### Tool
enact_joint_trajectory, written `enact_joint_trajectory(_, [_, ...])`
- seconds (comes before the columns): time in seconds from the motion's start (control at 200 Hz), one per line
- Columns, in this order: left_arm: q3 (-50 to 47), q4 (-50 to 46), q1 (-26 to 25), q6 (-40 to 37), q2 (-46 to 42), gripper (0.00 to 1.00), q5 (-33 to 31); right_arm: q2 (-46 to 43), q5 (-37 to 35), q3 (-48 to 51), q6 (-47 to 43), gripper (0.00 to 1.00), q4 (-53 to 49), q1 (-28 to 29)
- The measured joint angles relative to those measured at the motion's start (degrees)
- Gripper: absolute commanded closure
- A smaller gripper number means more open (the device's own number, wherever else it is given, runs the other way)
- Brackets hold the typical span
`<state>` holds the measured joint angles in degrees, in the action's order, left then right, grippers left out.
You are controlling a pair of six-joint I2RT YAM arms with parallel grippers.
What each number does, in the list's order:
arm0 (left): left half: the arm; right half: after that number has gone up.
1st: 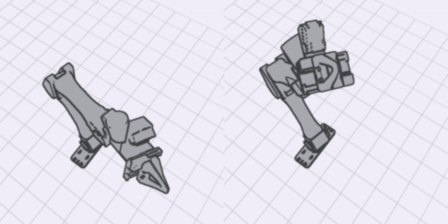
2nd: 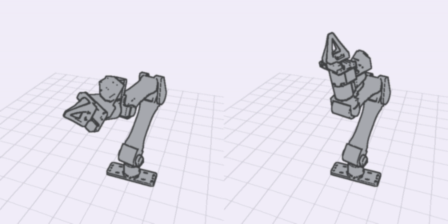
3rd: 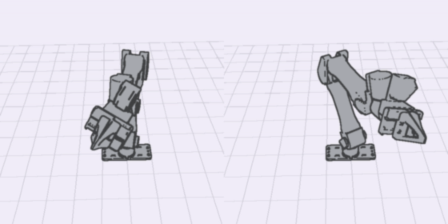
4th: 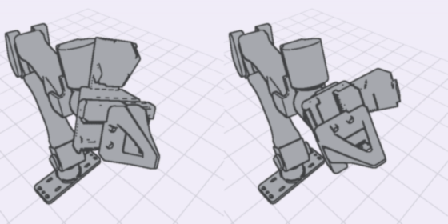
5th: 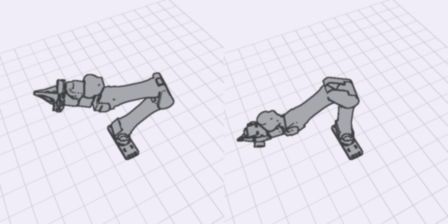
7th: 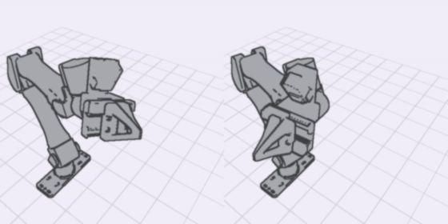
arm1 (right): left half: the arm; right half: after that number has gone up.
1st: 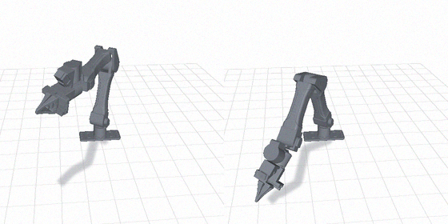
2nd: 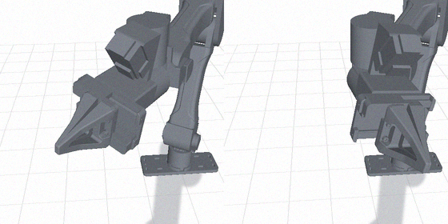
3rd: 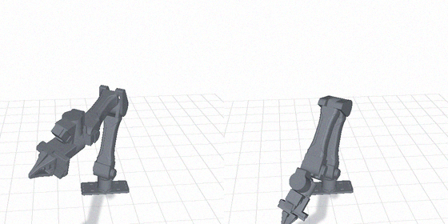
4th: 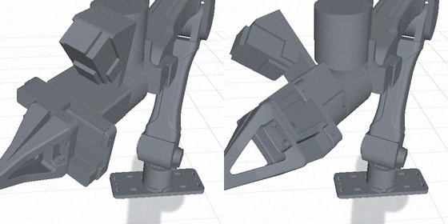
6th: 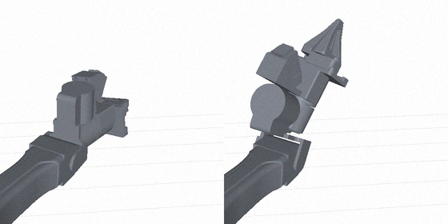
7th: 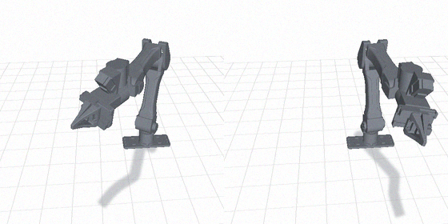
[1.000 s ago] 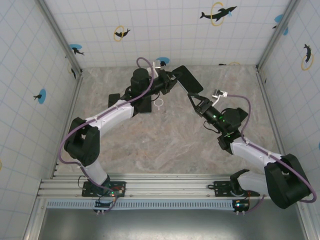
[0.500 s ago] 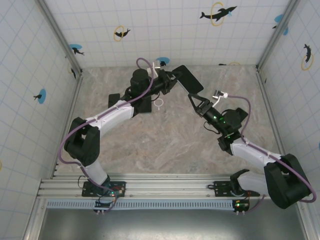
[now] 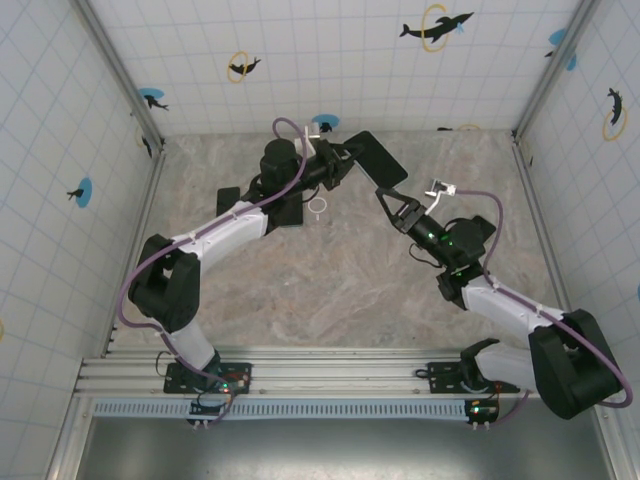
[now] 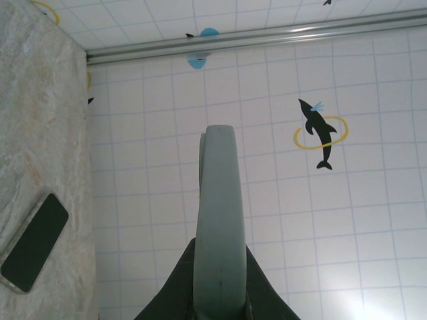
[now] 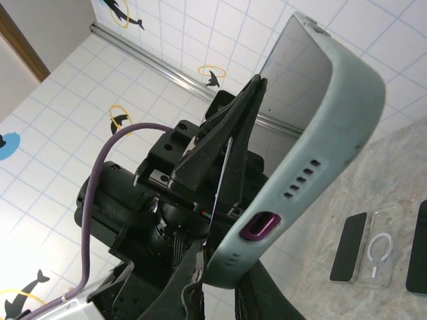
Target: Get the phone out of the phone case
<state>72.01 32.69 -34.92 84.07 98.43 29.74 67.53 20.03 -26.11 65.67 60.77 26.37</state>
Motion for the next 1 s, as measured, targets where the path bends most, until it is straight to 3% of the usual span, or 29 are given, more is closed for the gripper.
enact_joint_trajectory(0.531, [-2.4,0.0,0.8,3.5,-2.1,1.0,0.3,-0.1,4.0,-1.2,-8.9,0.89,-7.8,-1.1])
enact_joint_trajectory(0.666, [-2.4,-0.7,1.0,1.6,-2.5,1.0,1.0,0.0,4.9,-1.1,-8.5,0.65,-7.2,-1.7])
enact_joint_trajectory(0.776, [-2.3,-2.7,1.9,-2.3,-3.3,1.0,2.8,0.0,5.7,-1.1,-10.8,0.53,-8.3,-2.6])
enact_joint_trajectory(1.001, [-1.1,-5.2,6.0,-17.1,-5.1,1.0,11.4,-1.1,10.1,-2.2,-21.1,0.42,-18.2,-7.2])
